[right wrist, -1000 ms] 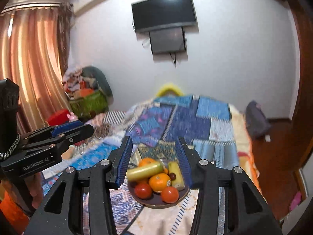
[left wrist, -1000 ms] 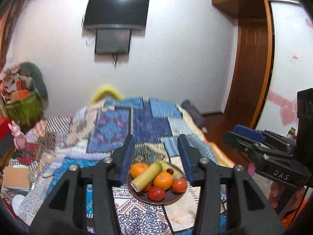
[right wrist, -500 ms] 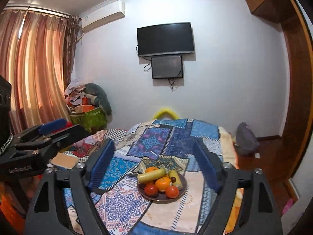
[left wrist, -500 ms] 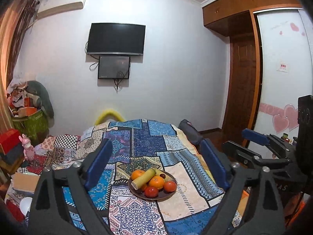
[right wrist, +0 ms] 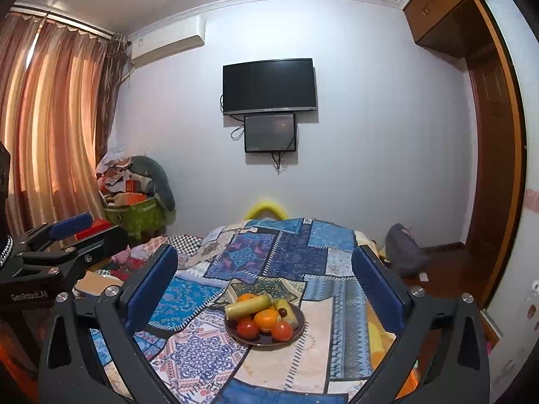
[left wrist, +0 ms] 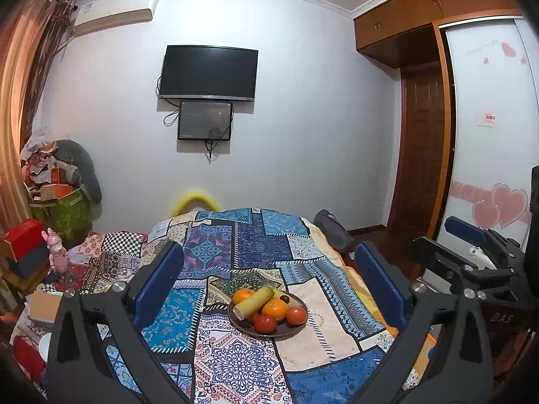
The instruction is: Organize fruits
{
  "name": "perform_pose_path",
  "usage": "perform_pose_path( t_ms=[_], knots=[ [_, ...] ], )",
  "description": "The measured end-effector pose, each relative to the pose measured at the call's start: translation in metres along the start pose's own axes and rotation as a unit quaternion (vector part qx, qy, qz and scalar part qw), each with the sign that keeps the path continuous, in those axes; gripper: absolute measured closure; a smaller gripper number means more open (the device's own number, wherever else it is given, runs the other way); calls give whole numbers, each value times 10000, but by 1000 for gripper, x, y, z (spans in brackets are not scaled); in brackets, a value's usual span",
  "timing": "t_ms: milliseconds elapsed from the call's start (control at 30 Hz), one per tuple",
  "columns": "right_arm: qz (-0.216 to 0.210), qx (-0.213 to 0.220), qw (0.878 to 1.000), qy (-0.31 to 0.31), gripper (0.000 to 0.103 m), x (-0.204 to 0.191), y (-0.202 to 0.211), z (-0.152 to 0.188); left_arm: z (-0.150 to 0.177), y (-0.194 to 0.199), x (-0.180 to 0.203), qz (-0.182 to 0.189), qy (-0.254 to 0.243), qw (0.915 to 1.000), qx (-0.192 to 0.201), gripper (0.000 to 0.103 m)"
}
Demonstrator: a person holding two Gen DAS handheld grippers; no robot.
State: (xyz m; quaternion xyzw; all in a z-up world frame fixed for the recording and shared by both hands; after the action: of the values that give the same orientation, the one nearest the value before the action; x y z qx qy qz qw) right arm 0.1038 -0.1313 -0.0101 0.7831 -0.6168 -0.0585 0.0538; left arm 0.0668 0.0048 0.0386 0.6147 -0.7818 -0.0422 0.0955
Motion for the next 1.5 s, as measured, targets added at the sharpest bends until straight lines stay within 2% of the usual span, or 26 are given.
perform_pose_path(
  t_ms=[1500],
  knots=[
    [76, 96, 9999, -76, 0, 4, 9, -5, 8, -6, 4, 65, -58, 9999, -71, 0]
  ],
)
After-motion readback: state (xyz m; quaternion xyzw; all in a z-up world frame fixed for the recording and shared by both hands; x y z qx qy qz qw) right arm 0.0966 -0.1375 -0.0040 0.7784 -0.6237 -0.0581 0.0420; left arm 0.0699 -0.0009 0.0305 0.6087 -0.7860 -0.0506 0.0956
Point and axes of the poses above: each gripper's, at about its wrist camera, not at the fingertips, and y roughly against the way its jaws point, x to its right, z to its underside, the point moved 6 cm from there along -y, roughly the way its jaws point, and after that the axes turned 11 degrees about z, right-handed, at the moved point
